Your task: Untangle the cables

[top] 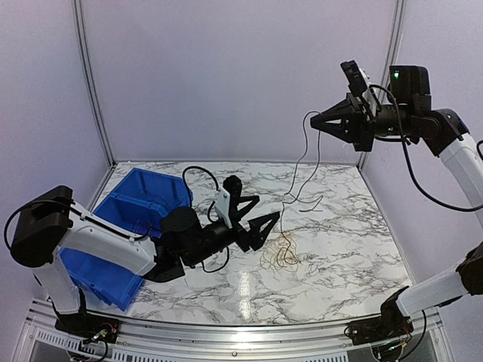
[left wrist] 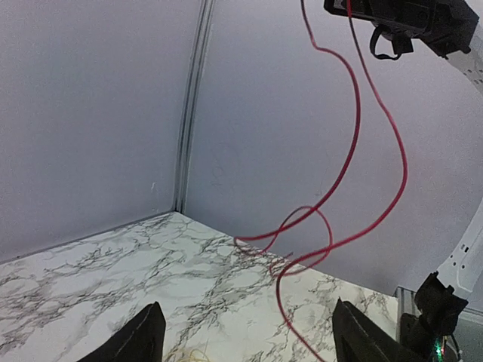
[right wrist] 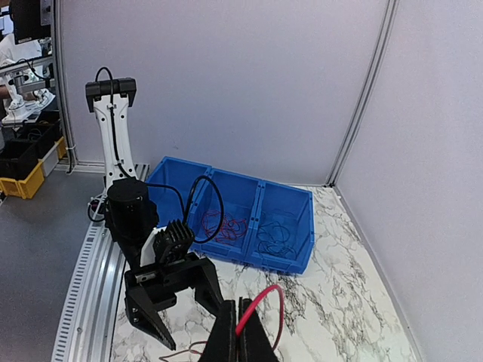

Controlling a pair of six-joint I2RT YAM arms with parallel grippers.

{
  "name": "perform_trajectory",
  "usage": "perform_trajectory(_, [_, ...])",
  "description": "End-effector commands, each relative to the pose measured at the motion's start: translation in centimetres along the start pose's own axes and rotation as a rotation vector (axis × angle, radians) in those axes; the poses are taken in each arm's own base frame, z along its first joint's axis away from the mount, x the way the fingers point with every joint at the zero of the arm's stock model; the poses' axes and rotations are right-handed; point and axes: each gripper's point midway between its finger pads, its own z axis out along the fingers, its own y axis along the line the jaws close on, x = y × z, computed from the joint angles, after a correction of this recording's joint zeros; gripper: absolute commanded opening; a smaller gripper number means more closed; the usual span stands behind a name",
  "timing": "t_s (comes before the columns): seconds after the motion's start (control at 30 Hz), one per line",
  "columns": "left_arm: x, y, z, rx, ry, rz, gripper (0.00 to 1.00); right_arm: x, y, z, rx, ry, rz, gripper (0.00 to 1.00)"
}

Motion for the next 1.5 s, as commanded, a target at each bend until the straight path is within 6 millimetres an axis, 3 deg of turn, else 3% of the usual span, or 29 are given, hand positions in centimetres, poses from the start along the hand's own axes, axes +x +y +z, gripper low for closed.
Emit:
perform_trajectory(0.0, [-0.8,-2.4,2.4,0.109,-0.043,-0.042,0.79,0.1,-0.2,0.0,-0.001,-0.012,0.011,0.00])
perform_trajectory(0.1, [-0.8,-2.0,3.7,0.075,-0.058,-0.053,0.78,0.5,-0.2,0.1,-0.007,-0.009,0.022,0.00])
perform_trajectory(0.23, [-0.7,-1.4,4.7,0.028,-0.071,-0.013,0.69,1.1,-0.2,0.3,-0.009,-0.004,0.034,0.00])
perform_trajectory(0.37, [-0.2,-1.7,5.1,0.045,-0.065,0.038,0.51,1.8,-0.2,0.5,-0.009,0.004,0.044,0.00])
perform_trajectory(0.53, [-0.5,-1.9,4.5,0.059,-0.061,0.058,0.14,3.0,-0.7,0.7,0.023,0.025,0.048,0.00])
perform_trajectory(0.67, [-0.7,-1.7,3.8,0.055,-0.059,0.066,0.02,4.7,-1.8,1.2,0.068,0.059,0.060,0.00])
perform_trajectory(0.73, [-1.0,-1.6,3.4,0.050,-0.060,0.064,0.00,6.1,-2.8,1.5,0.107,0.089,0.067,0.07])
perform_trajectory(0.87, [-1.2,-0.2,1.9,-0.009,-0.052,0.022,0.00,11.2,-6.0,2.3,0.243,0.189,0.091,0.42])
perform_trajectory(0.93, [-1.4,1.0,0.7,-0.066,-0.046,-0.007,0.00,14.8,-6.3,3.1,0.246,0.245,0.098,0.58])
perform_trajectory(1.0, [-1.5,2.3,-0.6,-0.131,-0.041,-0.022,0.00,18.8,-5.7,4.2,0.197,0.300,0.133,0.66])
perform_trajectory(1.1, [-1.7,3.9,-2.4,-0.207,-0.038,-0.037,0.00,24.9,-4.5,6.4,0.111,0.385,0.221,0.67])
perform_trajectory(1.2, [-1.2,5.0,-3.8,-0.260,-0.027,-0.050,0.00,29.6,-2.4,9.2,0.016,0.470,0.268,0.68])
perform_trajectory(1.37, [-0.3,6.9,-5.6,-0.352,-0.022,-0.095,0.00,34.6,-0.9,12.4,-0.020,0.617,0.282,0.66])
perform_trajectory(1.47, [-1.1,7.5,-6.7,-0.380,-0.042,-0.113,0.00,38.1,-0.9,13.1,-0.012,0.714,0.315,0.62])
